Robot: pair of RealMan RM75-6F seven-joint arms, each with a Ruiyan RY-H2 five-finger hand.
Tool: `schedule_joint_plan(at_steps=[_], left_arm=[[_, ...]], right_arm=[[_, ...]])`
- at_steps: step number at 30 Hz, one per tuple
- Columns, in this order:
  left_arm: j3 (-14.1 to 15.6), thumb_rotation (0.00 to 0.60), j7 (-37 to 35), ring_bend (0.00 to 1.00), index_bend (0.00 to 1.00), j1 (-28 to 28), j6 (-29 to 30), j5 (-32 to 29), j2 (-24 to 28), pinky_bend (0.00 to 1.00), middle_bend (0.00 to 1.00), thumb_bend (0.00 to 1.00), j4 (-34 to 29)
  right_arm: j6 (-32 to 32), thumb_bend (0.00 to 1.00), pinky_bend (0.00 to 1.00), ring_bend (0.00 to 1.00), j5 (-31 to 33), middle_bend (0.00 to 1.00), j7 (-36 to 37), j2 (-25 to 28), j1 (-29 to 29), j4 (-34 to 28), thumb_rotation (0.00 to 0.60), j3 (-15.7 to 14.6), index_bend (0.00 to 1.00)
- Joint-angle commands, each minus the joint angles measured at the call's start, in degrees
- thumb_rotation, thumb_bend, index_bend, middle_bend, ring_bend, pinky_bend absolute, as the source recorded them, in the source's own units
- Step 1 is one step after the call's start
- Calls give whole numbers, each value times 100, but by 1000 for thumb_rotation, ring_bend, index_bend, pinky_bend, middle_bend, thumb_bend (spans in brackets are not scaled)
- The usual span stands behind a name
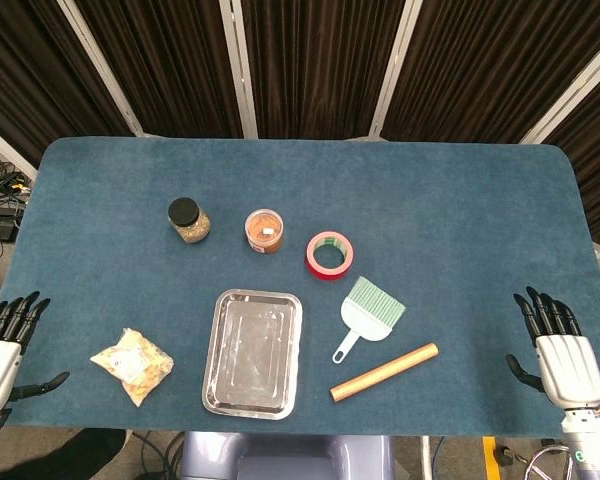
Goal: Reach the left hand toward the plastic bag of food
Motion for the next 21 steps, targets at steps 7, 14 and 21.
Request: schedule_joint_plan(at_steps=[7,14,21], left_arm=[[98,600,188,0,0,-109,-355,-6,-16,0,0,67,-39],[300,600,809,0,0,-452,-1436,-339,30,0,0,67,-357],[203,600,1731,0,0,-882,-2296,-884,-385,42,0,74,-406]], right_arm=[[11,303,92,0,-5,0,-17,-3,-5,-17,600,-2,0],[-13,303,92,0,12,0,-44,-12,2,-22,600,-1,0],[-1,302,93,0,7,0,-24,0,-3,-34,600,-1,0]])
